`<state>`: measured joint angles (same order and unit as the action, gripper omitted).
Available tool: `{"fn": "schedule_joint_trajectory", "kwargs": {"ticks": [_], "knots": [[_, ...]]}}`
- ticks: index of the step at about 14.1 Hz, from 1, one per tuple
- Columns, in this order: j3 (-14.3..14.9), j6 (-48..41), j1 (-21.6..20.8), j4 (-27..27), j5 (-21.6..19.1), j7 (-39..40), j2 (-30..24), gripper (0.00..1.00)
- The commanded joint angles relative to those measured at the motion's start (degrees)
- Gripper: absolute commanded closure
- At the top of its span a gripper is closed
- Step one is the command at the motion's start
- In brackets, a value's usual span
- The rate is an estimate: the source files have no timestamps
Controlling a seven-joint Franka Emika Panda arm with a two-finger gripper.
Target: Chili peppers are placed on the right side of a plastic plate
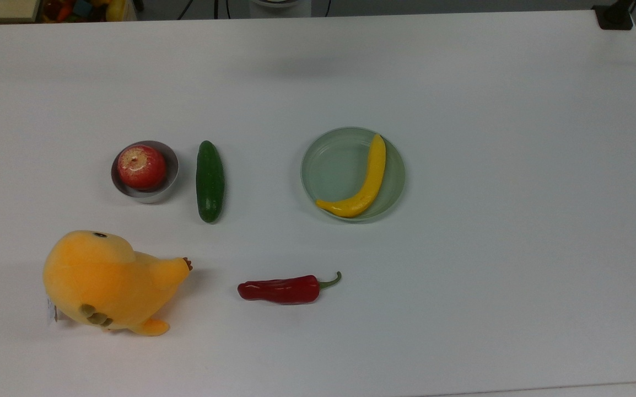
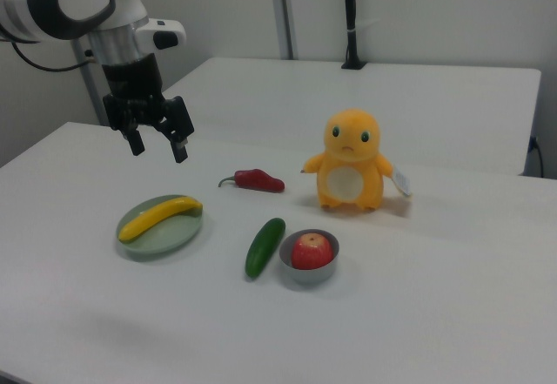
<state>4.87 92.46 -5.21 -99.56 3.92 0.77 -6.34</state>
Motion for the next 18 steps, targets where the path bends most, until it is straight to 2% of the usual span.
{"fn": "schedule_joint_trajectory", "kwargs": {"ticks": [1,18], "knots": [[0.23,-1.05,1.33,0.07,-0.14,0.2,0.1,0.0],[0.14,-0.62,0.73,0.15,-0.4,1.78,0.71,0.0]]}}
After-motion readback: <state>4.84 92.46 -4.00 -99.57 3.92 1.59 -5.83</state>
